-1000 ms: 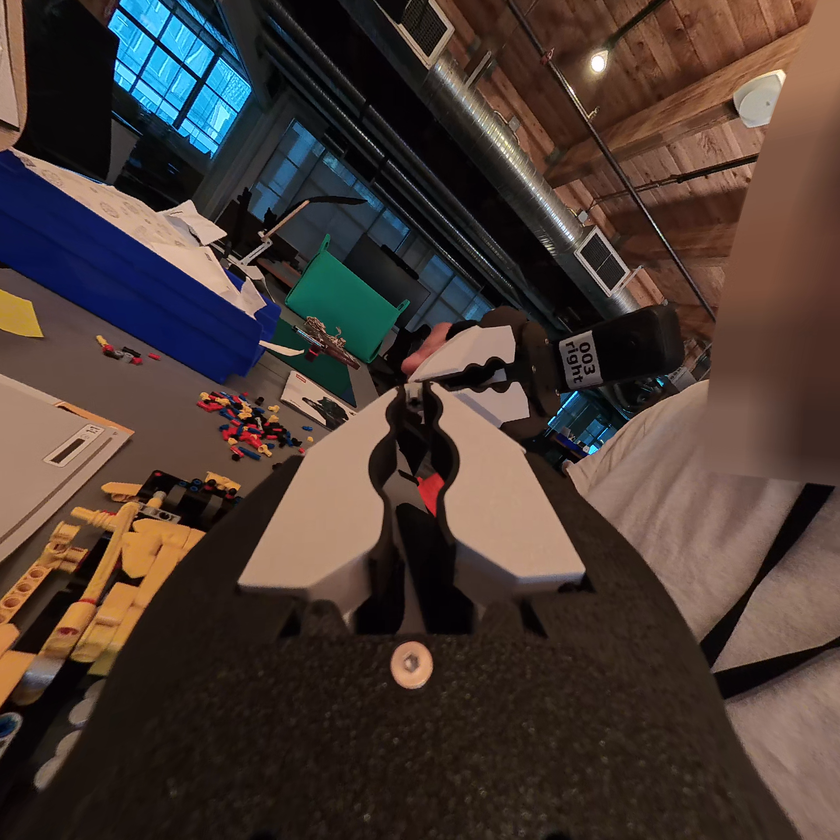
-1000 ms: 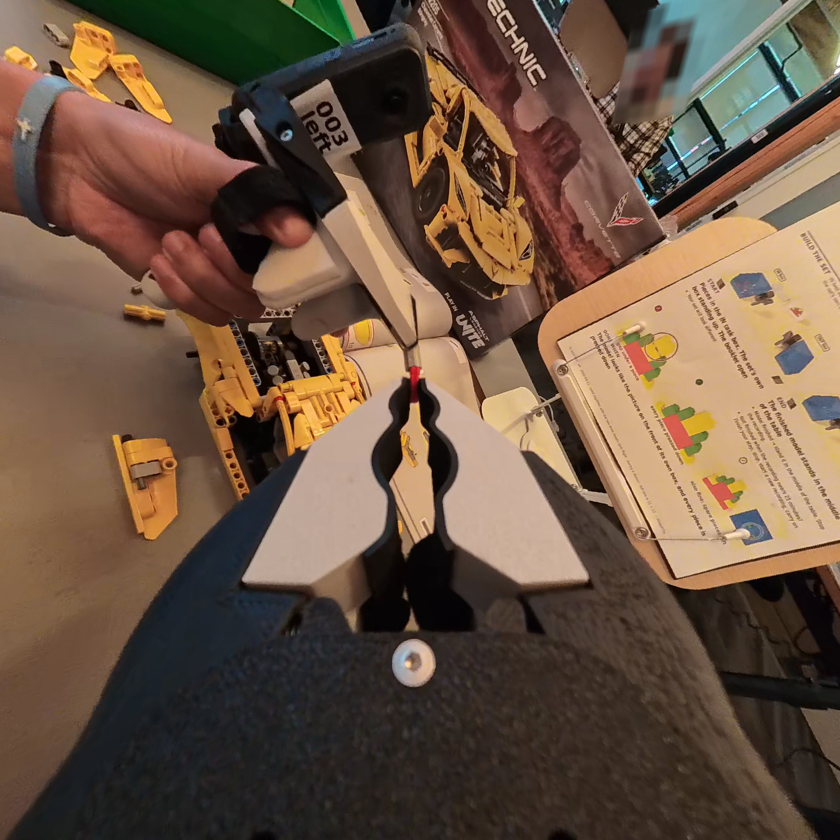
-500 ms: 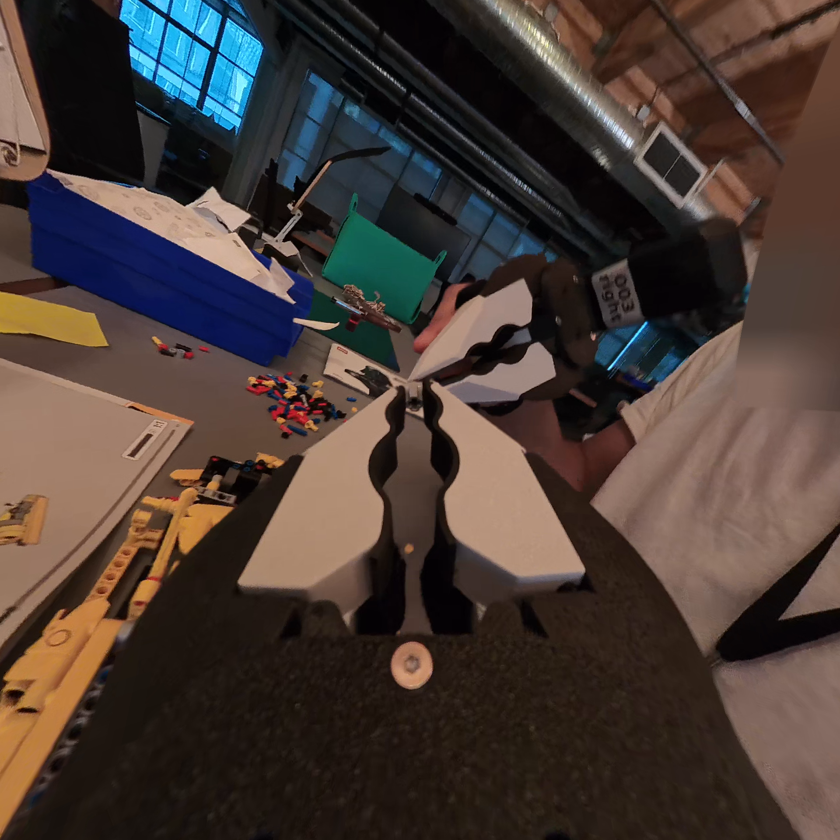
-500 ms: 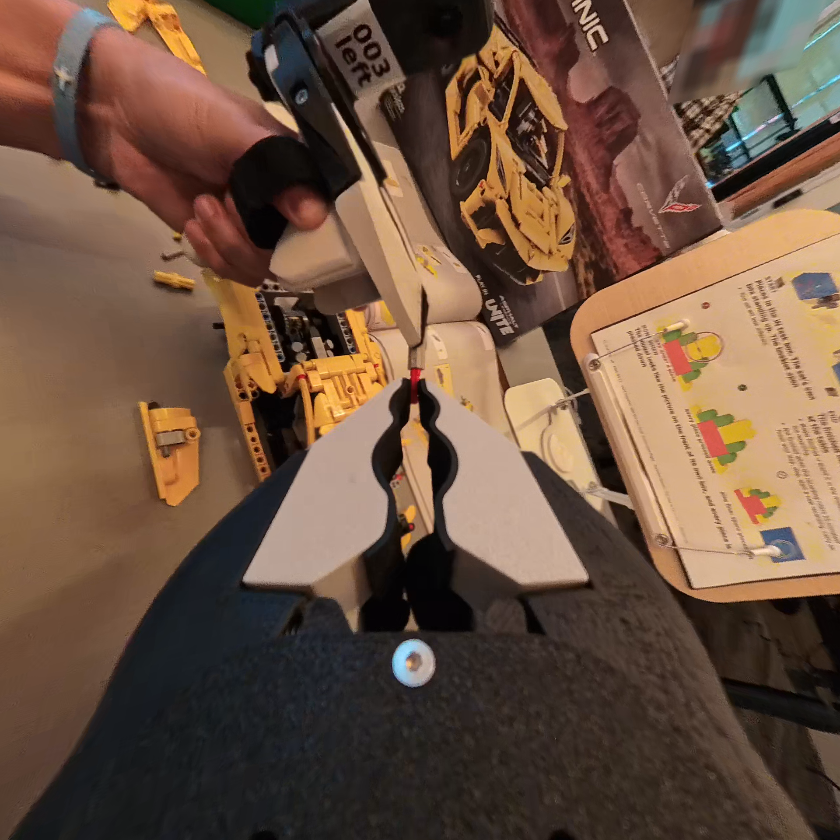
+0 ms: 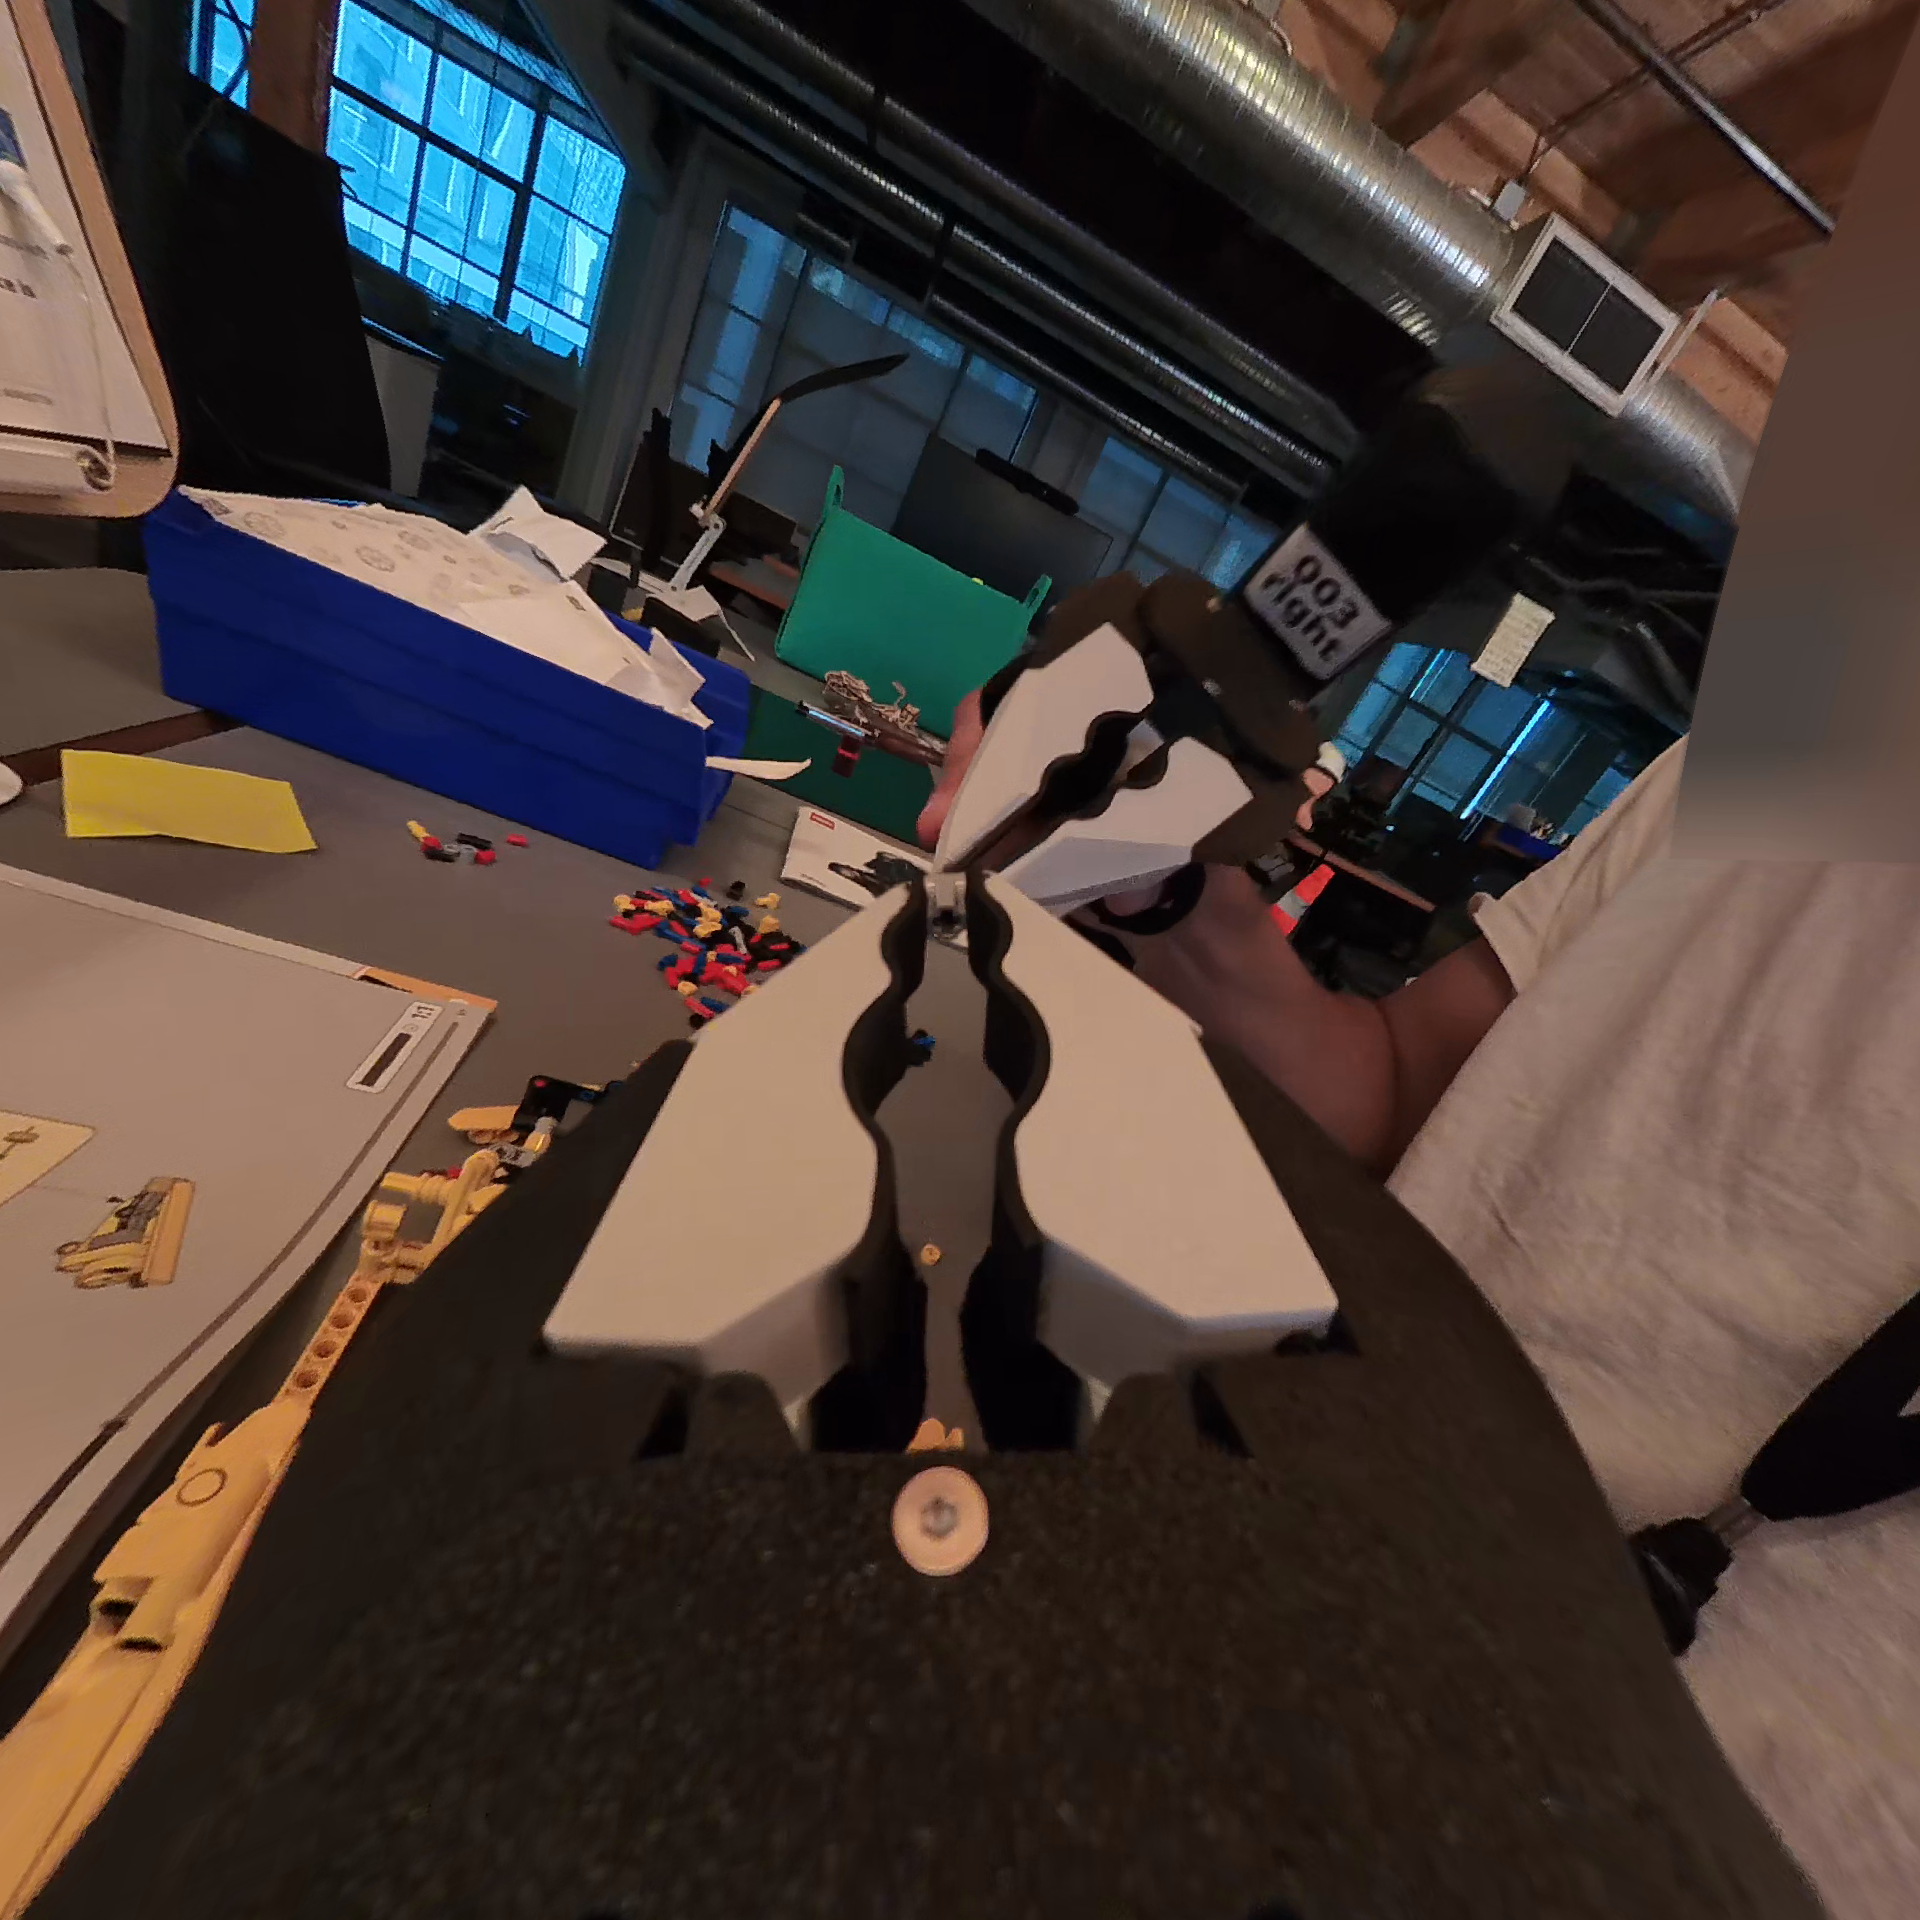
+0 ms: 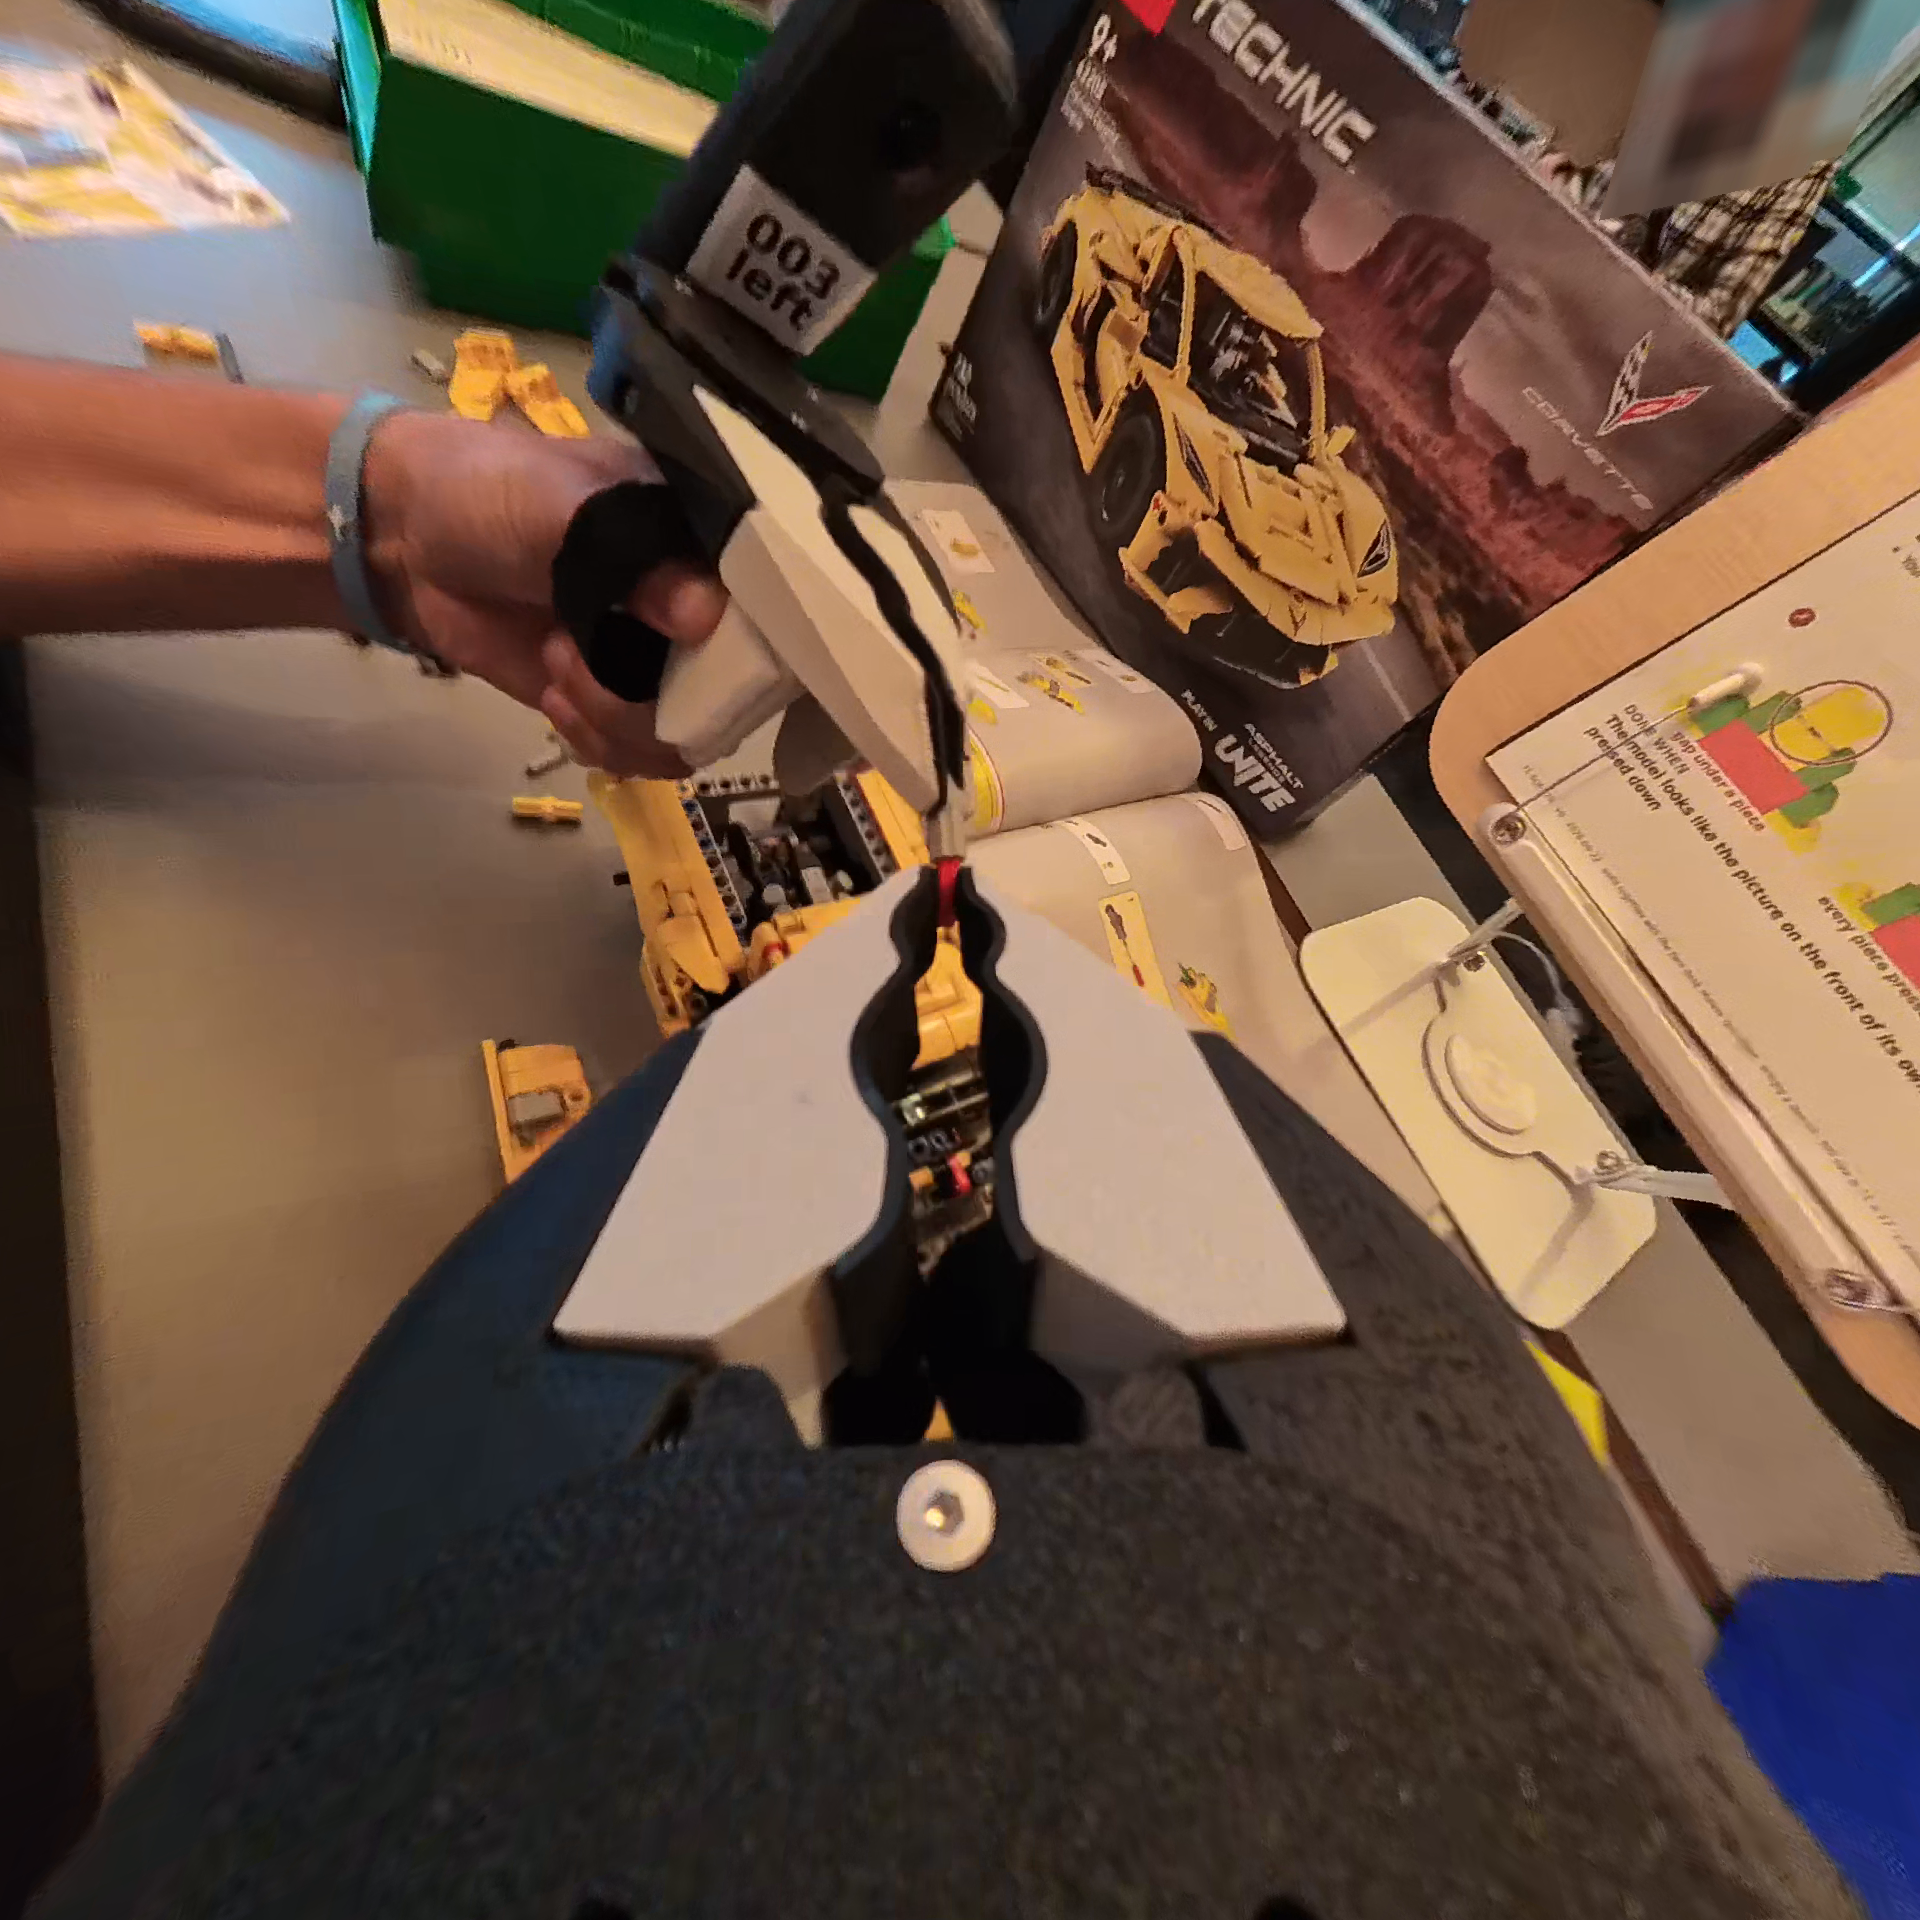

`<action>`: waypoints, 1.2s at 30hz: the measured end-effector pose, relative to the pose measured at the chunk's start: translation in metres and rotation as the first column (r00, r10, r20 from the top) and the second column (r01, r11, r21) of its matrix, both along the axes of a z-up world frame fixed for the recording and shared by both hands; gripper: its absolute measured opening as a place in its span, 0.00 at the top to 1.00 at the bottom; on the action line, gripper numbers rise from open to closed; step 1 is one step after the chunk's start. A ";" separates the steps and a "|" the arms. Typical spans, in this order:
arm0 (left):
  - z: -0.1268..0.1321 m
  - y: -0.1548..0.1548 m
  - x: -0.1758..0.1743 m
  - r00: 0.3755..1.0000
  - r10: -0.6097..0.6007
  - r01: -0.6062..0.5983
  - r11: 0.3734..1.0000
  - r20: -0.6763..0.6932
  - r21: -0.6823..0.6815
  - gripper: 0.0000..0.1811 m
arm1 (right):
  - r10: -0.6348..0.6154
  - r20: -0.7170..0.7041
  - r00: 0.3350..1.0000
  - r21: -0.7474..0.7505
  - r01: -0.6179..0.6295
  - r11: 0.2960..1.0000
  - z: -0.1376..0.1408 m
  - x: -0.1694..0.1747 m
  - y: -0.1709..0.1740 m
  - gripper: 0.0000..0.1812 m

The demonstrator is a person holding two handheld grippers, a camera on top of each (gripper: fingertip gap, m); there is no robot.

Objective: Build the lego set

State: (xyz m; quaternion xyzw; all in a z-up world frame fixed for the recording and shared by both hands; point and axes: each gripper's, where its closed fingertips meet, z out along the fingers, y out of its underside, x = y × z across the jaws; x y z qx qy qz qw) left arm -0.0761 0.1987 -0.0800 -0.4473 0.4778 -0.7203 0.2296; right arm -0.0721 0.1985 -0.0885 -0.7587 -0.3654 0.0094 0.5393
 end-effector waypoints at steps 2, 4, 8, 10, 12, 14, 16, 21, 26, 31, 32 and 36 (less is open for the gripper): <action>0.002 0.000 -0.001 1.000 -0.015 0.016 1.000 0.008 -0.026 0.96 | 0.025 -0.100 0.995 -0.003 -0.026 1.000 0.002 -0.001 0.000 0.99; 0.009 -0.001 -0.004 0.998 -0.046 0.050 0.995 0.048 -0.085 0.96 | 0.051 -0.227 0.973 0.037 -0.044 0.998 0.010 0.000 -0.001 0.97; 0.022 0.000 -0.010 0.989 -0.073 0.094 0.982 0.132 -0.162 0.96 | 0.126 -0.525 0.842 0.042 -0.122 0.992 0.021 -0.003 -0.004 0.93; 0.021 -0.001 -0.009 0.989 -0.074 0.093 0.983 0.127 -0.158 0.96 | 0.147 -0.600 0.787 0.037 -0.156 0.987 0.019 -0.005 -0.005 0.92; 0.020 -0.002 -0.008 0.989 -0.076 0.095 0.983 0.124 -0.156 0.96 | 0.170 -0.653 0.738 0.063 -0.171 0.983 0.024 -0.006 -0.007 0.94; 0.021 -0.002 -0.009 0.989 -0.076 0.096 0.983 0.127 -0.158 0.96 | 0.177 -0.685 0.707 0.069 -0.178 0.982 0.026 -0.005 -0.007 0.95; 0.022 -0.002 -0.009 0.988 -0.079 0.100 0.983 0.131 -0.156 0.96 | 0.174 -0.688 0.704 0.064 -0.180 0.982 0.025 -0.005 -0.007 0.95; 0.022 -0.005 -0.010 0.988 -0.090 0.109 0.983 0.128 -0.148 0.96 | 0.177 -0.699 0.692 0.054 -0.196 0.979 0.023 -0.006 -0.005 0.96; 0.021 -0.005 -0.010 0.989 -0.087 0.104 0.985 0.122 -0.135 0.96 | 0.194 -0.683 0.705 0.053 -0.217 0.975 0.022 -0.010 -0.007 0.99; 0.026 -0.004 -0.007 0.986 -0.065 0.091 0.981 0.153 -0.173 0.97 | 0.196 -0.678 0.708 0.093 -0.183 0.979 0.027 -0.007 -0.006 0.99; 0.026 -0.004 -0.007 0.985 -0.060 0.089 0.980 0.159 -0.179 0.97 | 0.193 -0.678 0.709 0.101 -0.171 0.980 0.028 -0.007 -0.005 0.99; 0.027 -0.003 -0.005 0.984 -0.051 0.086 0.976 0.170 -0.200 0.96 | 0.195 -0.676 0.711 0.118 -0.157 0.981 0.030 -0.005 -0.005 0.99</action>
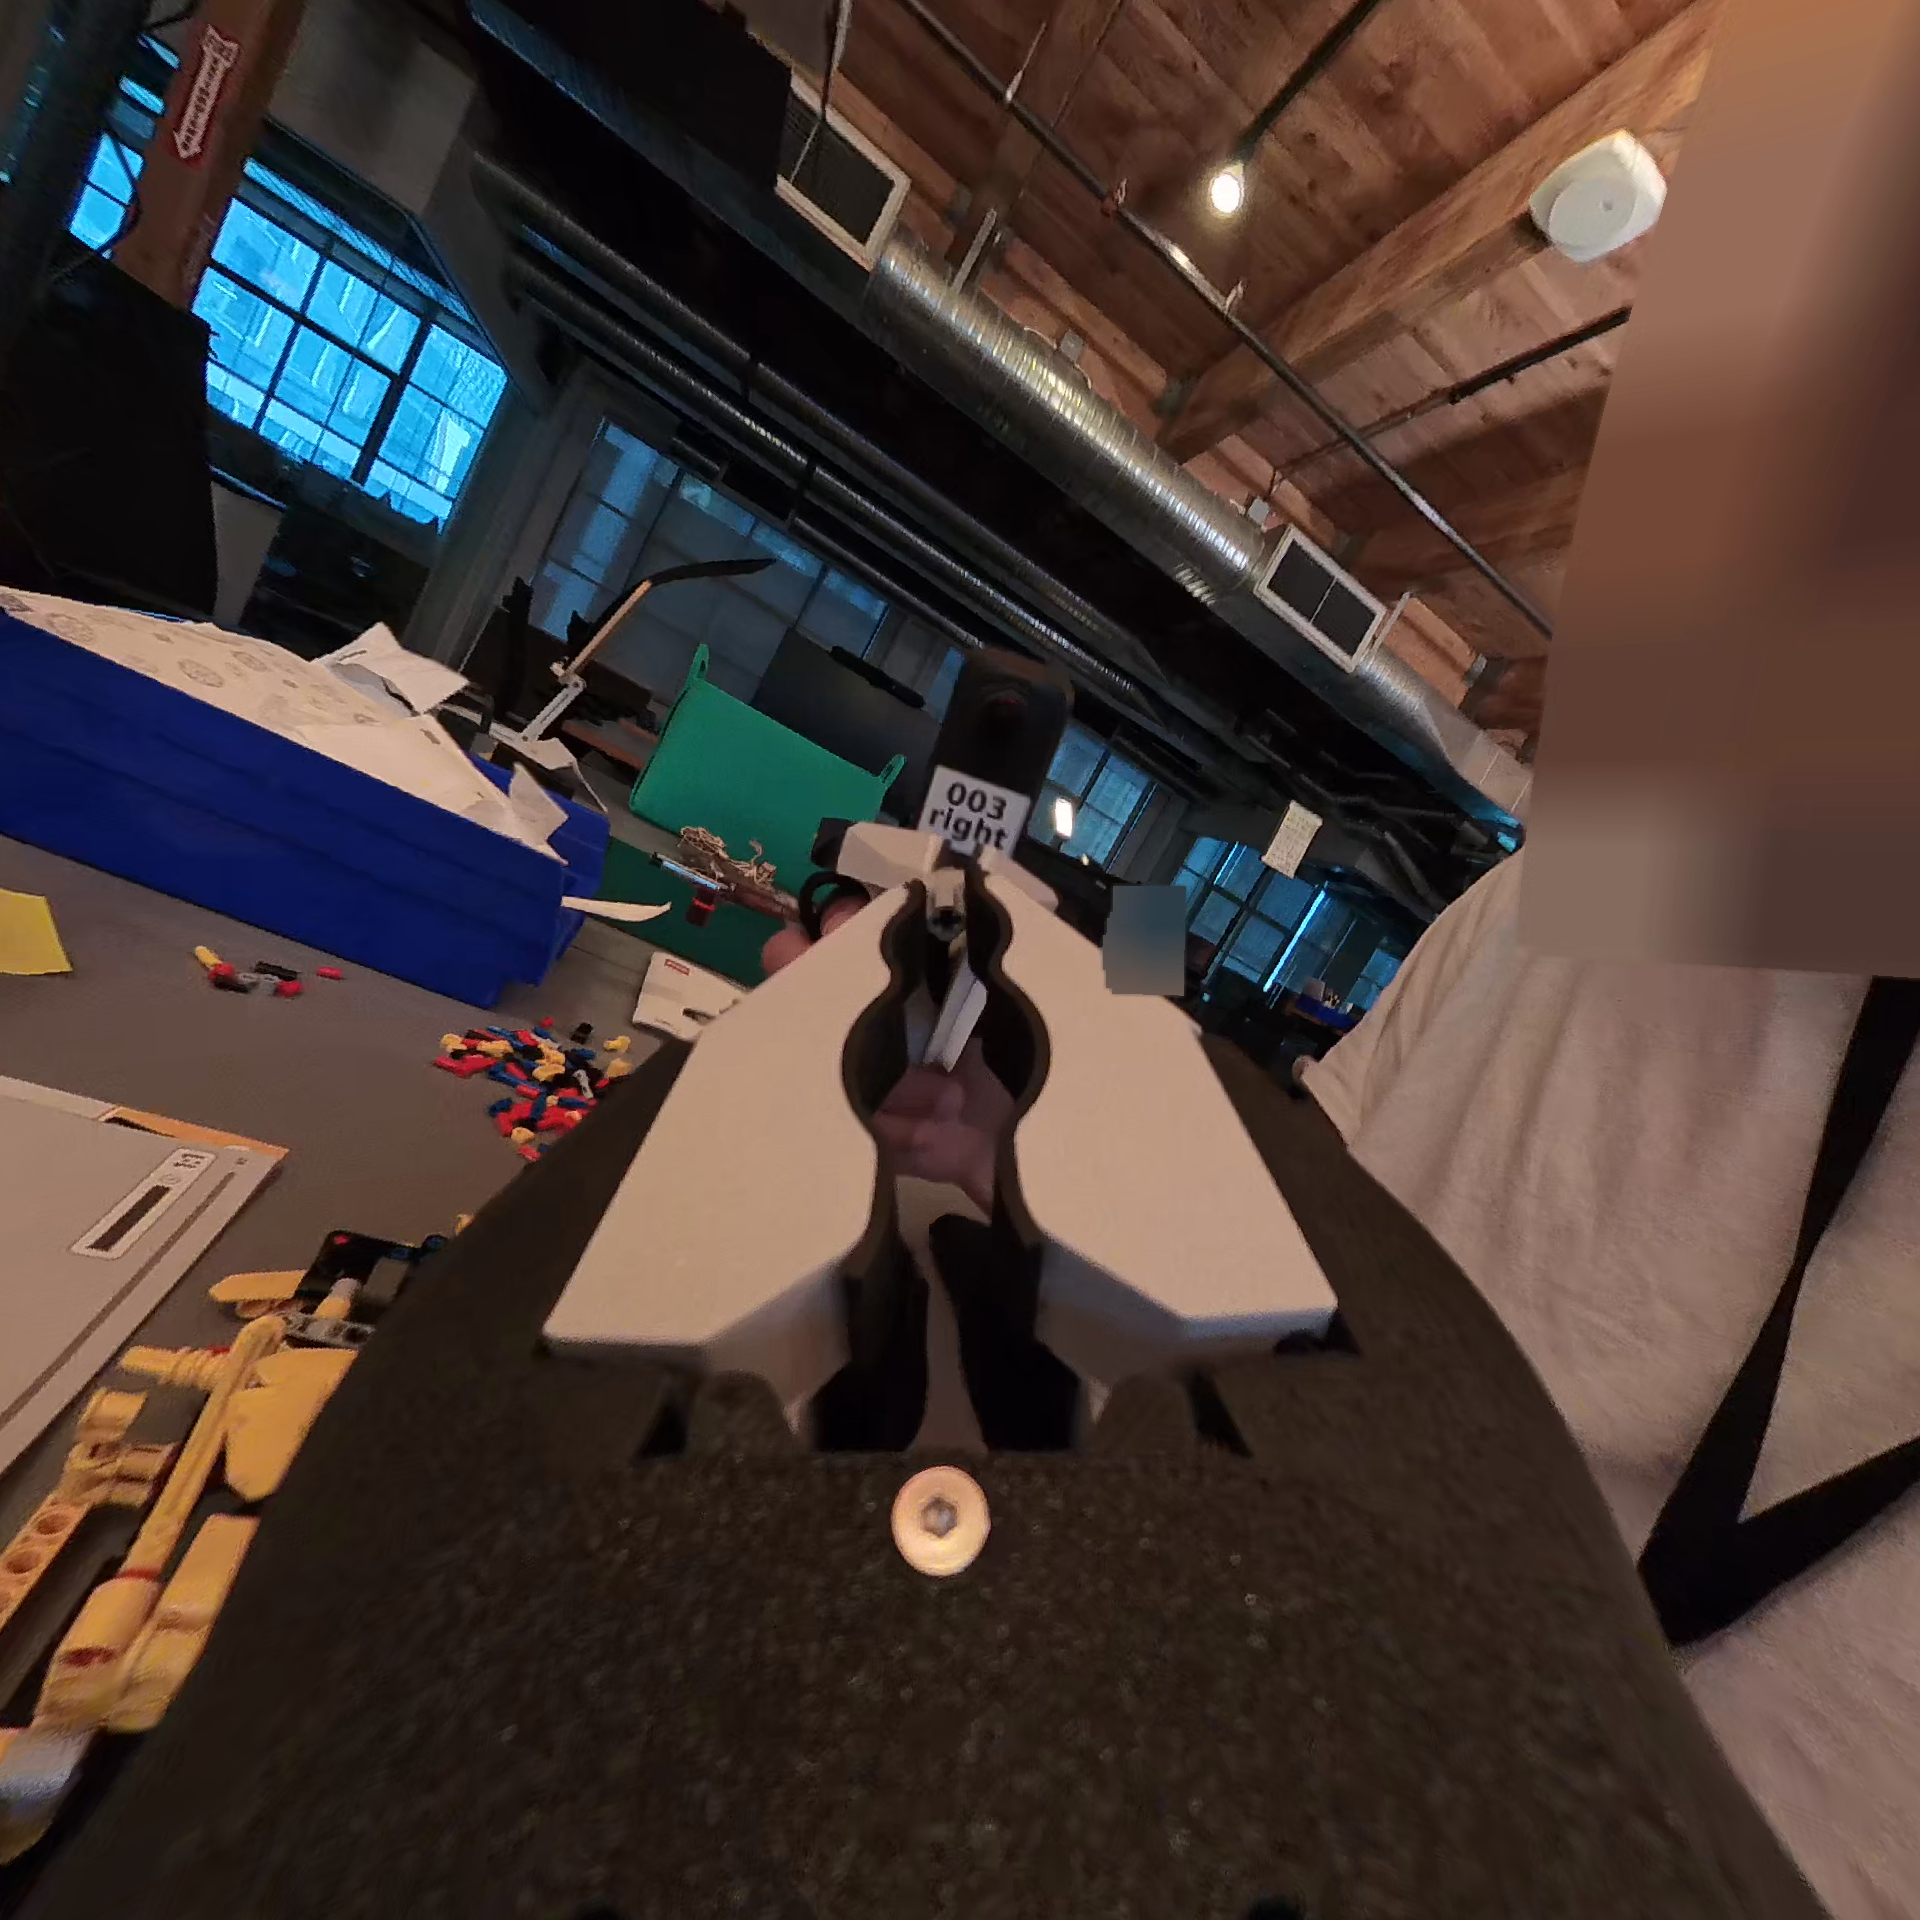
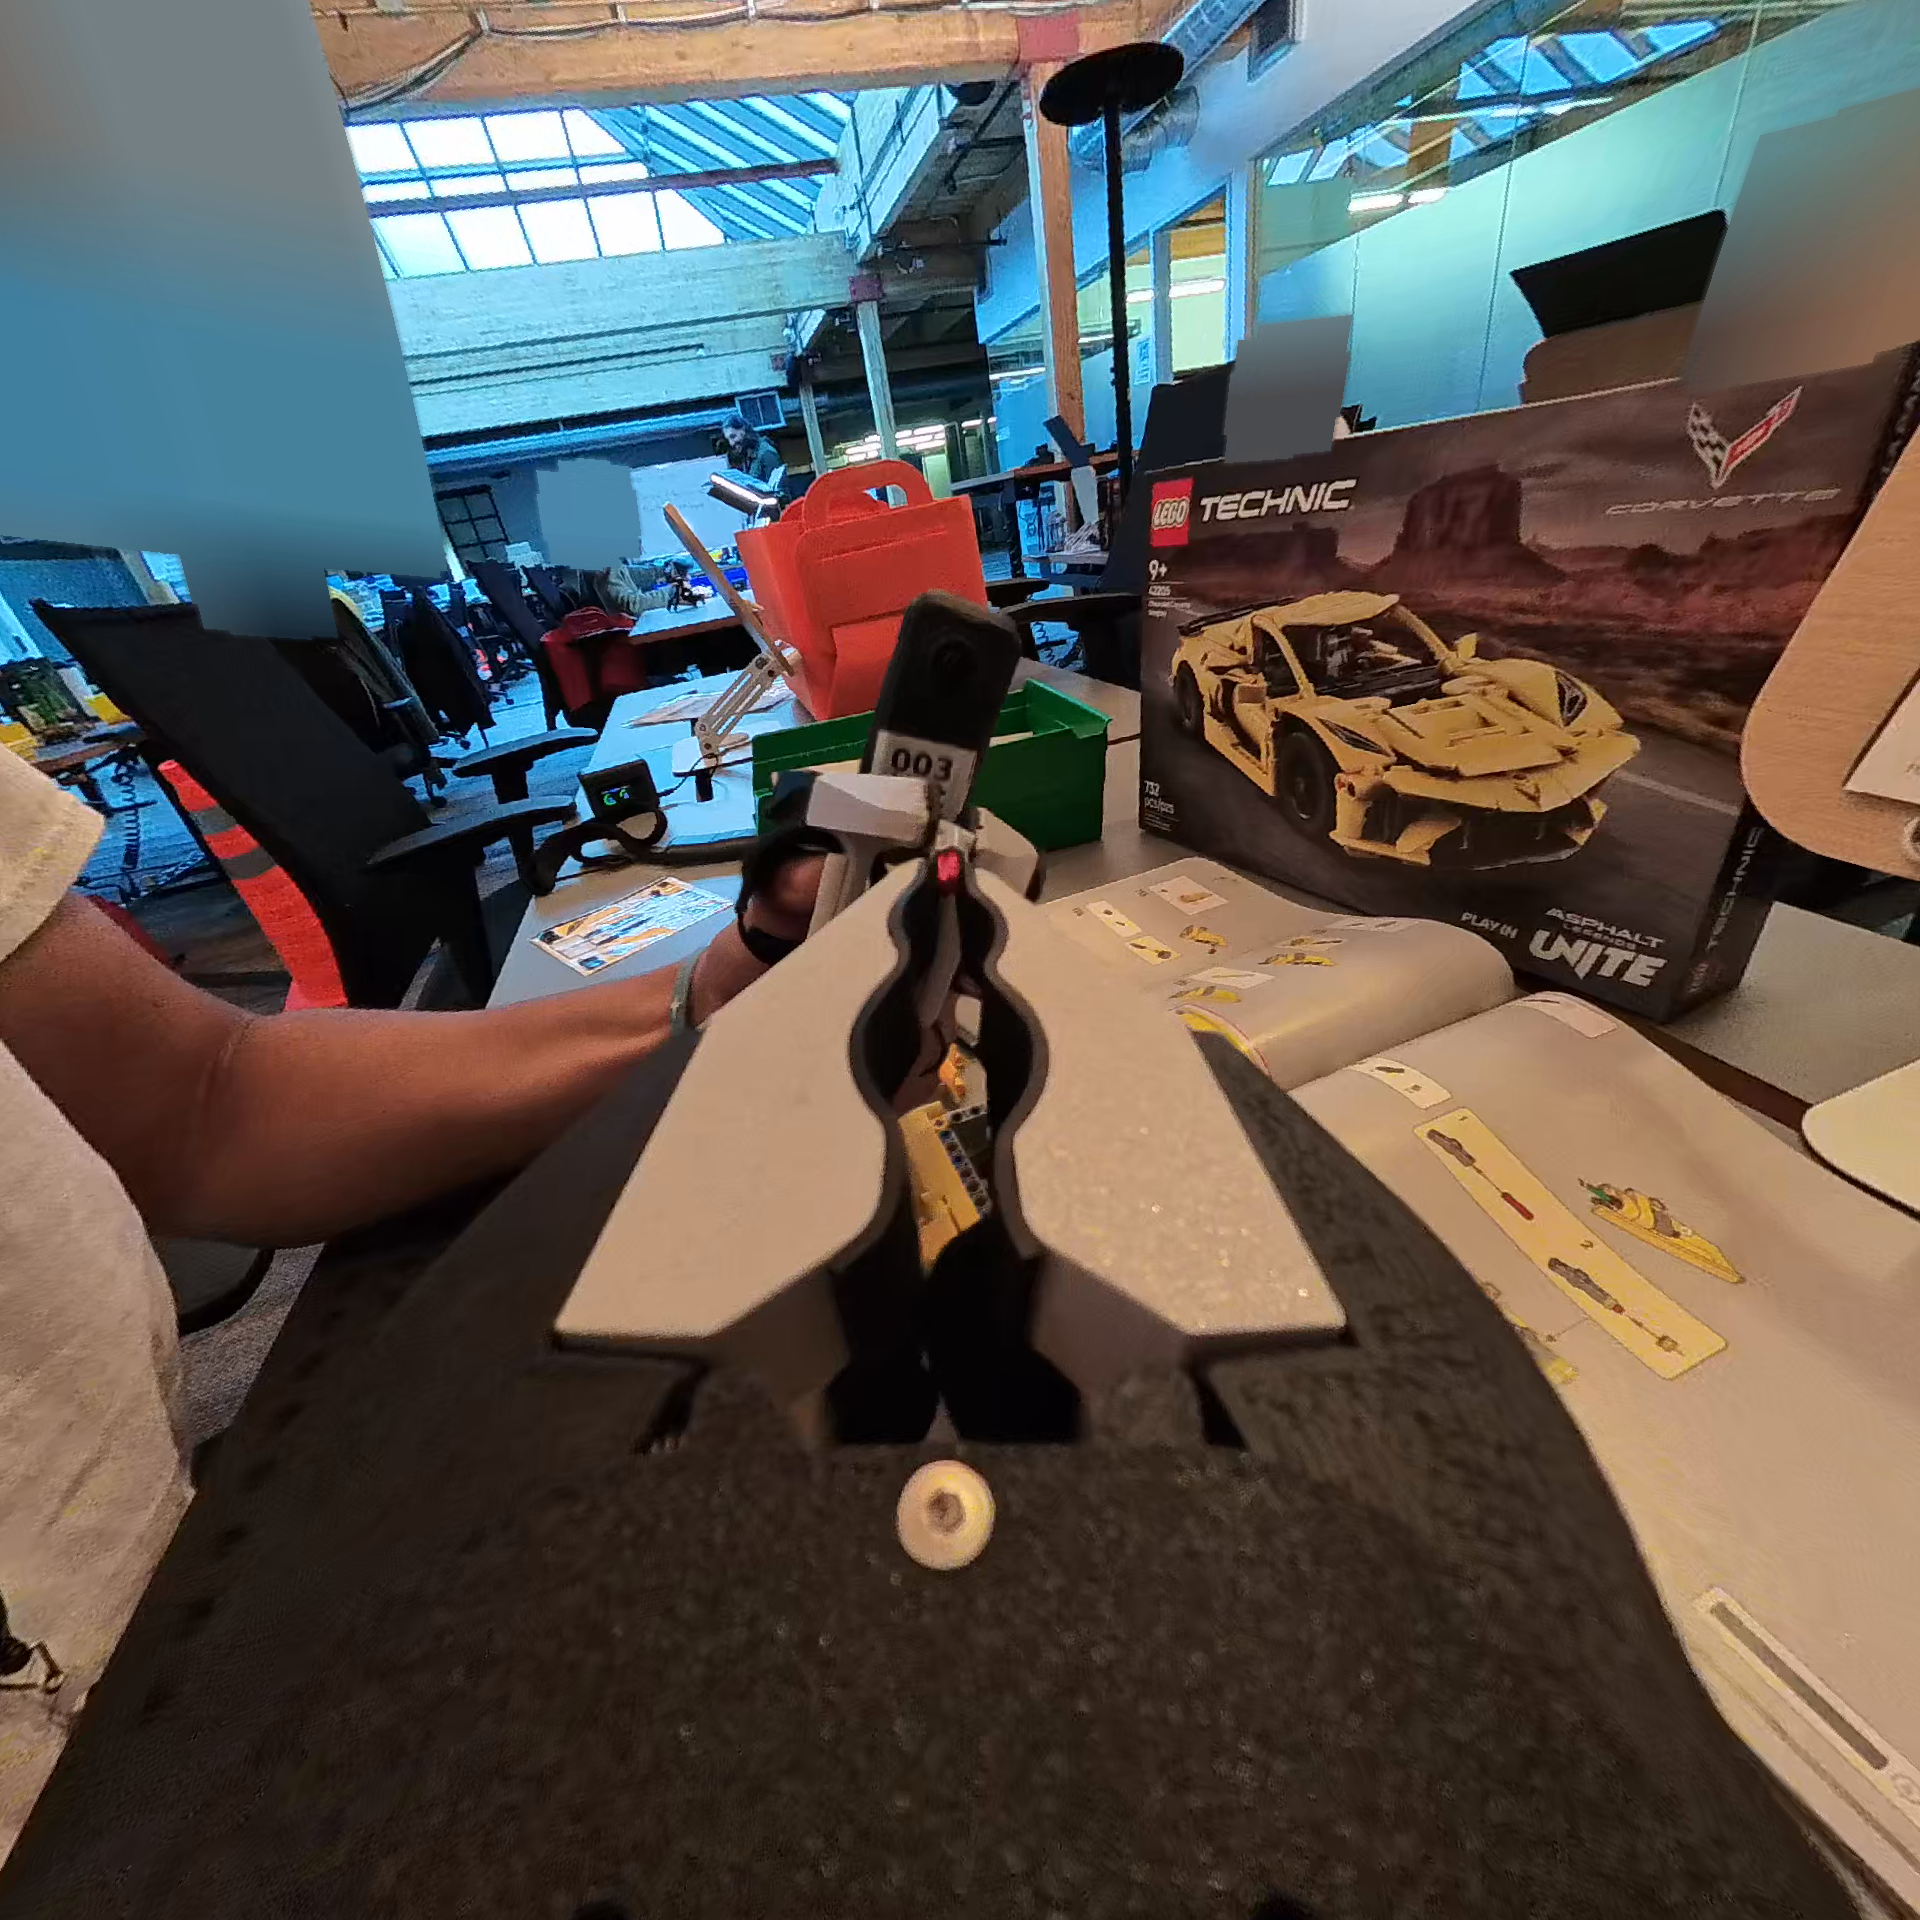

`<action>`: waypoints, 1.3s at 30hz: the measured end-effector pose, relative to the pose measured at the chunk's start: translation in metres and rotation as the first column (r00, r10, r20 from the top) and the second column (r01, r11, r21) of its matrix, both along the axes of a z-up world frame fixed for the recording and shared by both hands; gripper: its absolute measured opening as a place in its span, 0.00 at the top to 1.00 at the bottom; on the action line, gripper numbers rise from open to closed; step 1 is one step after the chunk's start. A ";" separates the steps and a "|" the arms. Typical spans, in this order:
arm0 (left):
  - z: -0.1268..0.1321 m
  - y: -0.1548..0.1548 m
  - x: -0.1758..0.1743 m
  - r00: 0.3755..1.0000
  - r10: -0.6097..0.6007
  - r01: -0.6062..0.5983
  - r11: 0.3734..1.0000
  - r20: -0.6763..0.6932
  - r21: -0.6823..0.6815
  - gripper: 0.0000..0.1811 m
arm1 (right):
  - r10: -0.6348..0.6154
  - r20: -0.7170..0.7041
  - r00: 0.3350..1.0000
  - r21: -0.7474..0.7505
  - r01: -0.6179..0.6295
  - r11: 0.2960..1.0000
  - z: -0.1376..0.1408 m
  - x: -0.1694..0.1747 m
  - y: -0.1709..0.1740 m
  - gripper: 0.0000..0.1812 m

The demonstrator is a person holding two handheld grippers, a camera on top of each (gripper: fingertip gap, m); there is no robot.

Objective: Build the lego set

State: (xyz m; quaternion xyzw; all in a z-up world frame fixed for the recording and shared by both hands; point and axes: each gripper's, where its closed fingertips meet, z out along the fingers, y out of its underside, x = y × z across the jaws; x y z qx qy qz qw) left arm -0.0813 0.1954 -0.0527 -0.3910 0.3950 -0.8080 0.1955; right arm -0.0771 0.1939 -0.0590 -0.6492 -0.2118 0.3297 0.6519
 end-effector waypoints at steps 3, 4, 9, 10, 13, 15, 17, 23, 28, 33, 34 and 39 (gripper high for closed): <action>0.002 0.000 0.001 1.000 -0.012 0.013 0.999 0.025 -0.048 0.96 | -0.014 -0.021 1.000 0.012 0.014 1.000 0.002 0.000 0.001 0.99; 0.001 -0.001 0.002 1.000 -0.010 0.011 0.999 0.023 -0.047 0.96 | -0.011 -0.033 0.999 0.010 0.011 1.000 0.002 0.001 0.001 0.99; -0.002 -0.004 0.002 1.000 -0.013 0.013 1.000 0.006 -0.008 0.96 | -0.009 -0.011 1.000 0.004 0.009 1.000 -0.001 -0.001 -0.001 0.99; -0.001 -0.005 0.003 1.000 -0.009 0.009 1.000 0.008 -0.011 0.96 | -0.004 -0.023 1.000 0.002 0.004 1.000 0.000 0.000 -0.001 0.99; -0.009 -0.002 0.009 0.998 0.035 -0.033 0.999 -0.044 0.033 0.96 | -0.025 -0.009 1.000 -0.030 0.024 0.999 -0.008 0.006 0.003 0.99; -0.014 -0.001 0.013 0.996 0.054 -0.051 0.998 -0.072 0.049 0.96 | -0.017 -0.056 0.998 -0.072 0.013 0.997 -0.013 0.010 0.004 0.99; -0.015 -0.003 0.013 0.996 0.035 -0.031 0.998 -0.079 0.049 0.96 | 0.032 -0.125 0.992 -0.078 -0.042 0.996 -0.015 0.010 0.001 0.99; -0.019 -0.004 0.014 0.994 0.035 -0.027 0.997 -0.100 0.079 0.96 | 0.053 -0.193 0.980 -0.100 -0.074 0.992 -0.020 0.011 -0.001 0.99; -0.019 -0.001 0.013 0.994 0.038 -0.030 0.997 -0.102 0.072 0.96 | 0.057 -0.202 0.978 -0.102 -0.079 0.992 -0.019 0.012 0.000 0.99; -0.019 -0.001 0.012 0.994 0.039 -0.030 0.996 -0.106 0.080 0.96 | 0.062 -0.214 0.975 -0.097 -0.085 0.992 -0.019 0.012 -0.001 0.99; -0.019 -0.001 0.012 0.994 0.036 -0.028 0.997 -0.105 0.077 0.96 | 0.064 -0.213 0.975 -0.098 -0.087 0.991 -0.019 0.012 -0.001 0.99; -0.017 -0.004 0.012 0.996 0.018 -0.013 0.998 -0.087 0.054 0.96 | 0.074 -0.213 0.974 -0.087 -0.094 0.992 -0.017 0.011 -0.004 0.99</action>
